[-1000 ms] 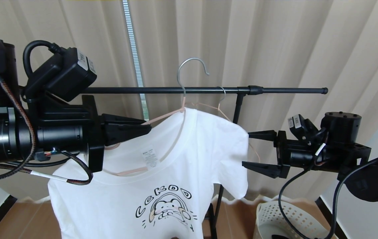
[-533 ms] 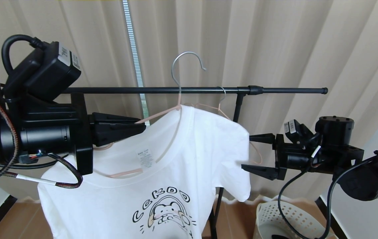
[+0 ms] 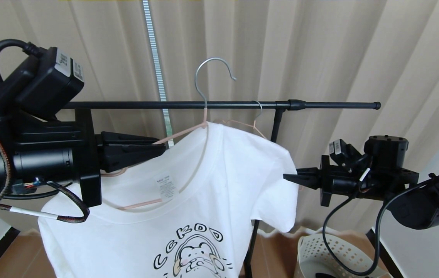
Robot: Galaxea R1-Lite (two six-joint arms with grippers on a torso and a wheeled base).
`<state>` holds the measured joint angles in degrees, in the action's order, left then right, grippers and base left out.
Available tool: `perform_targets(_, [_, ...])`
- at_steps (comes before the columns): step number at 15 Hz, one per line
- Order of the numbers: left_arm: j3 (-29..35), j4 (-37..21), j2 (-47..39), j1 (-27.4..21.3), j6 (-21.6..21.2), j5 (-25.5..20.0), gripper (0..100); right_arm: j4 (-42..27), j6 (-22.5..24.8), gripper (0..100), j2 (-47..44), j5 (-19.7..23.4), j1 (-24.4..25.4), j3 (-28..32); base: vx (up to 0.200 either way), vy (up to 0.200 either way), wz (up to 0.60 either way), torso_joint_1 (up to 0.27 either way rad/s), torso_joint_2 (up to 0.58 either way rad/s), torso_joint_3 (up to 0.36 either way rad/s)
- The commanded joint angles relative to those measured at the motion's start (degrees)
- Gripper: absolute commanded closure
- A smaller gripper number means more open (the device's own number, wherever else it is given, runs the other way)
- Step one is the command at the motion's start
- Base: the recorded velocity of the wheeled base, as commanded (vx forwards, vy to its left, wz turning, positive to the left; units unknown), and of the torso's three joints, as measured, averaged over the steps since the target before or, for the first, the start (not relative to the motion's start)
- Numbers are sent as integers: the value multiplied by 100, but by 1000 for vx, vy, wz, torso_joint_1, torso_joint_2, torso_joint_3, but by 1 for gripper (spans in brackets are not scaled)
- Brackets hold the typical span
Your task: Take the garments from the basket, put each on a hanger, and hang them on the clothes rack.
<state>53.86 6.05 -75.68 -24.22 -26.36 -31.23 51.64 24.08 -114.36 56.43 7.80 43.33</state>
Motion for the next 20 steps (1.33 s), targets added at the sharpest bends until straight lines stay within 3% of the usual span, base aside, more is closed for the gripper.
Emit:
perform_targets(1, [-7, 2, 18, 40, -1, -6, 100, 4, 1, 100, -16, 0, -77, 62, 0, 0, 0, 0, 0, 0])
perform_targets(20, [-648, -7, 387, 146, -36, -14, 100, -22, -307, 100, -25, 8, -578, 458, 0, 0, 0, 0, 0, 0])
